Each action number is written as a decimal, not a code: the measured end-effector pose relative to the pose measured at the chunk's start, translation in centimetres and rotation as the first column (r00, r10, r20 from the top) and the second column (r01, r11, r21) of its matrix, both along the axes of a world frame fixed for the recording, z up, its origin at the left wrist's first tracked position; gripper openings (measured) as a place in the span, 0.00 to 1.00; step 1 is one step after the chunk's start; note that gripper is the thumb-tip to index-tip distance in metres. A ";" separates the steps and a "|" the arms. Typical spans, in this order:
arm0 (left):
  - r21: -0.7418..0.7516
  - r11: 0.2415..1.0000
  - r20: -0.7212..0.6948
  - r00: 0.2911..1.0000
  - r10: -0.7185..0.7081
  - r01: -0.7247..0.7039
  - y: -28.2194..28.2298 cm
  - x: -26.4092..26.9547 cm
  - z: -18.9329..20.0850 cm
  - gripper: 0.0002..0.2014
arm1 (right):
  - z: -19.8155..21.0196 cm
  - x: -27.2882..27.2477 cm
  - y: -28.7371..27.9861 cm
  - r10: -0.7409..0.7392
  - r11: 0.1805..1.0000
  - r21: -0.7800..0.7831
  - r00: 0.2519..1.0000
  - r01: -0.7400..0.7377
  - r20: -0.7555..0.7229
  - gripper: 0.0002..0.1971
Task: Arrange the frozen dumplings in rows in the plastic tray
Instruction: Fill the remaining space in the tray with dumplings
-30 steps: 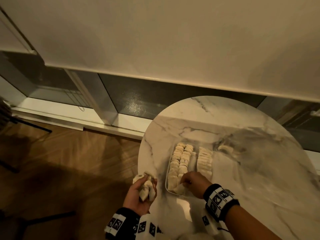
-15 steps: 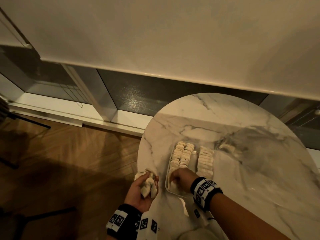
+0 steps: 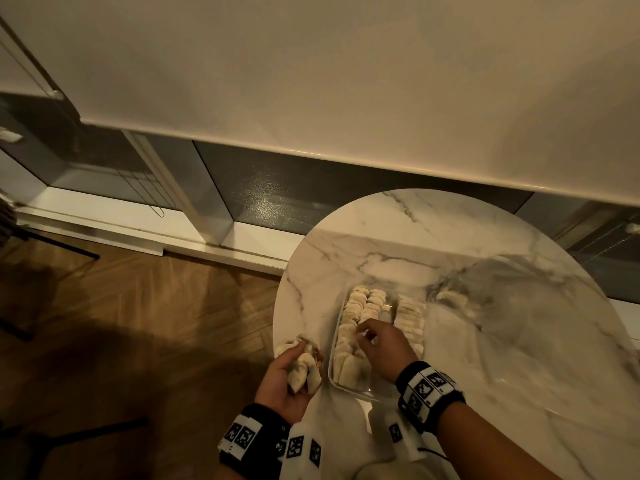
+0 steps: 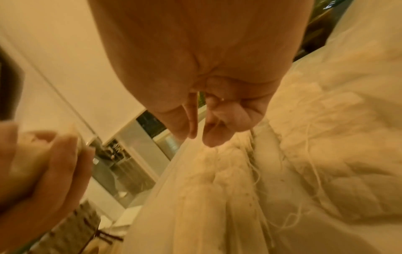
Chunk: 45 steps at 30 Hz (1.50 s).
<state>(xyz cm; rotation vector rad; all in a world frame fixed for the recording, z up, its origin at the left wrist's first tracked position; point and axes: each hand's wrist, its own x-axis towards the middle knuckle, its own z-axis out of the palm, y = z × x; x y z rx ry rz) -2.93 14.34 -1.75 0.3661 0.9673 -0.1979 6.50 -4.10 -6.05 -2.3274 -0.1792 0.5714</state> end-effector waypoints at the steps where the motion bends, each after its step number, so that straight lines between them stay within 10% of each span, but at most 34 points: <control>1: -0.002 1.000 0.001 1.000 0.004 -0.004 -0.2 0.1 0.1 0.22 | 0.5 0.0 -0.4 -0.046 0.999 0.024 0.999 0.046 0.001 0.06; 5: 0.003 0.999 0.020 0.999 -0.034 0.034 -1.0 0.6 0.6 0.18 | 1.1 0.0 -2.1 -0.123 0.991 0.042 0.985 0.128 -0.118 0.10; 14: -0.021 0.994 0.031 0.993 -0.110 0.110 -2.3 1.1 1.1 0.13 | -2.2 -3.2 -1.5 0.161 0.976 -0.086 0.925 -0.202 -0.345 0.12; 41: -0.002 0.996 0.090 0.992 -0.084 0.085 -0.9 -0.5 2.1 0.11 | -2.6 -4.4 1.2 0.265 0.956 -0.047 0.924 -0.288 -0.277 0.13; 45: -0.015 0.996 0.093 0.992 -0.087 0.089 -0.6 -0.5 2.2 0.12 | -3.9 -5.0 1.4 0.324 0.934 -0.085 0.924 -0.346 -0.205 0.26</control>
